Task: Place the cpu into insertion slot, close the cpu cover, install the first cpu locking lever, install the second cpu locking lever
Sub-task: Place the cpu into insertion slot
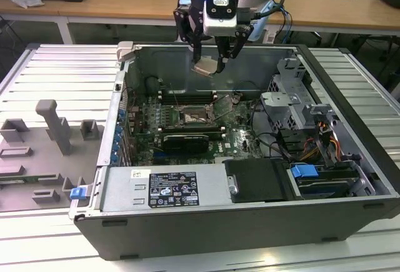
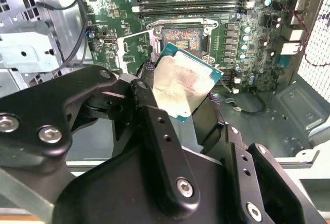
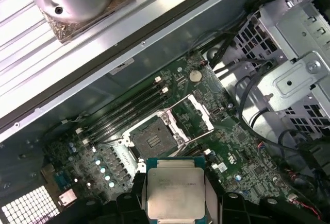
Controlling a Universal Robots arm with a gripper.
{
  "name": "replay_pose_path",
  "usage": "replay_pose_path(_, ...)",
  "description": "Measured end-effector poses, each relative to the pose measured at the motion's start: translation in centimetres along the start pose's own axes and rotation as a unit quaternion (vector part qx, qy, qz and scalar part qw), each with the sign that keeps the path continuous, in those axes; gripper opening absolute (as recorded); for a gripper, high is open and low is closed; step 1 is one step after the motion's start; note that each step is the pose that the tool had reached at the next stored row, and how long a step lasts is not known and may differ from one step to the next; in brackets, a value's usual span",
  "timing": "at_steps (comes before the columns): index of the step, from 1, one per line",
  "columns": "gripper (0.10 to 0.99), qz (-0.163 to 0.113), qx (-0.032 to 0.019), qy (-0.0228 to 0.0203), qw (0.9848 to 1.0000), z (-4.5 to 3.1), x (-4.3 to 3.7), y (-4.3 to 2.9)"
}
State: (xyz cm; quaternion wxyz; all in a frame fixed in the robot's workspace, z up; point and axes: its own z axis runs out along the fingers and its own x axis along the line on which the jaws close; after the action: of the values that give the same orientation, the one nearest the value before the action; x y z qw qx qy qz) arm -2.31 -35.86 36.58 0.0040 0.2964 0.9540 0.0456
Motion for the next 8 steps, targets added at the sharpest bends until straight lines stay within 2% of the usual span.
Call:
replay_pose_path(2, 0.541, 0.02, -0.0004, -0.0018, 0.9998, 0.02, 0.0, 0.0)
replay_pose_path(8, 0.541, 0.049, -0.001, -0.0044, 0.9988, 0.04, 0.0, 0.0)
